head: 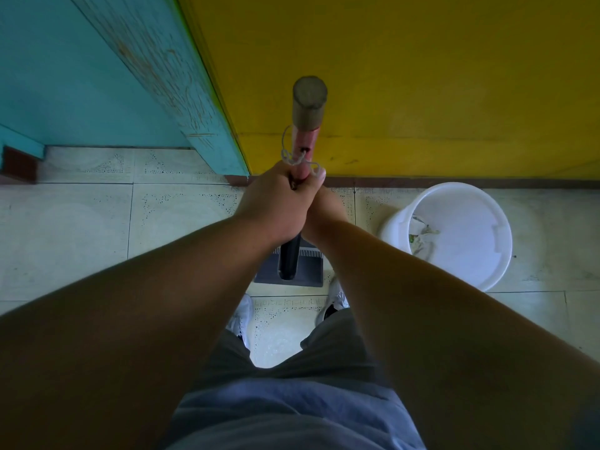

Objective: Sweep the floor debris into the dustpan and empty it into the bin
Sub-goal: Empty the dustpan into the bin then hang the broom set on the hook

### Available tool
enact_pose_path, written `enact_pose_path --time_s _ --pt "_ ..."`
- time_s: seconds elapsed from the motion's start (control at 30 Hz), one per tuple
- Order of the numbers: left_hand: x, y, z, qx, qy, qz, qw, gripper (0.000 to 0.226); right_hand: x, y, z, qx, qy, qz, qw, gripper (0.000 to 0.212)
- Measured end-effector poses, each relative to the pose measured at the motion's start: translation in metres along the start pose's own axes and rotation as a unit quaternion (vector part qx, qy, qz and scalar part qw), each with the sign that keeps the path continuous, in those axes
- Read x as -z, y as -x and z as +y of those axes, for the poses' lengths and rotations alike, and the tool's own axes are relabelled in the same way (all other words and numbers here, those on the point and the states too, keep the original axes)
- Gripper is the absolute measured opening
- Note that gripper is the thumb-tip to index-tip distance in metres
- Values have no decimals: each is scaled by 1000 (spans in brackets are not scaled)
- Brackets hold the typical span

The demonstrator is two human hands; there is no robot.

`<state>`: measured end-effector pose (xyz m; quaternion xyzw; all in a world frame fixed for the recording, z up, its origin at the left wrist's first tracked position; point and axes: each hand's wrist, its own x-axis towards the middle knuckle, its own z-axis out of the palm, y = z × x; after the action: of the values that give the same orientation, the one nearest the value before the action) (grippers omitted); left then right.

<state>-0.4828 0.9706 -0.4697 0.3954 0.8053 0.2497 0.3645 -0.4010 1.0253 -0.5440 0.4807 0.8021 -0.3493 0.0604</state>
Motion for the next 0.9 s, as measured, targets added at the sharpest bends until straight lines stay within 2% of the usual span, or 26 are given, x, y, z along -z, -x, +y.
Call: enact_pose_path --time_s 0.23,0.3,0.37,0.4,0.5,0.57,0.63,0.77,0.9 --pt "2 1 0 -2 0 3 1000 37 -3 -1 -3 -9 14 2 1000 27" --pt "2 3 1 -5 0 -4 1000 37 -2 5 -8 -40 -30 -24 998 36" --pt "2 6 4 -6 -1 -18 1000 37 4 8 -12 -64 -120 -24 990 56" --pt "2 7 6 -5 -2 -26 1000 37 11 13 -16 -68 -132 -29 989 56" --pt "7 12 11 -22 -2 -35 999 37 39 31 -25 -67 -103 -72 990 30" --pt "16 18 18 -44 9 -19 999 31 55 44 -31 -49 -38 -83 995 26" --pt "30 27 26 -62 22 3 998 27 72 52 -34 -27 41 -43 998 27" --pt "58 43 41 -126 39 19 991 15 117 70 -48 -25 -16 14 999 40" --pt "77 52 50 -178 28 52 982 11 144 82 -62 24 -47 37 998 33"
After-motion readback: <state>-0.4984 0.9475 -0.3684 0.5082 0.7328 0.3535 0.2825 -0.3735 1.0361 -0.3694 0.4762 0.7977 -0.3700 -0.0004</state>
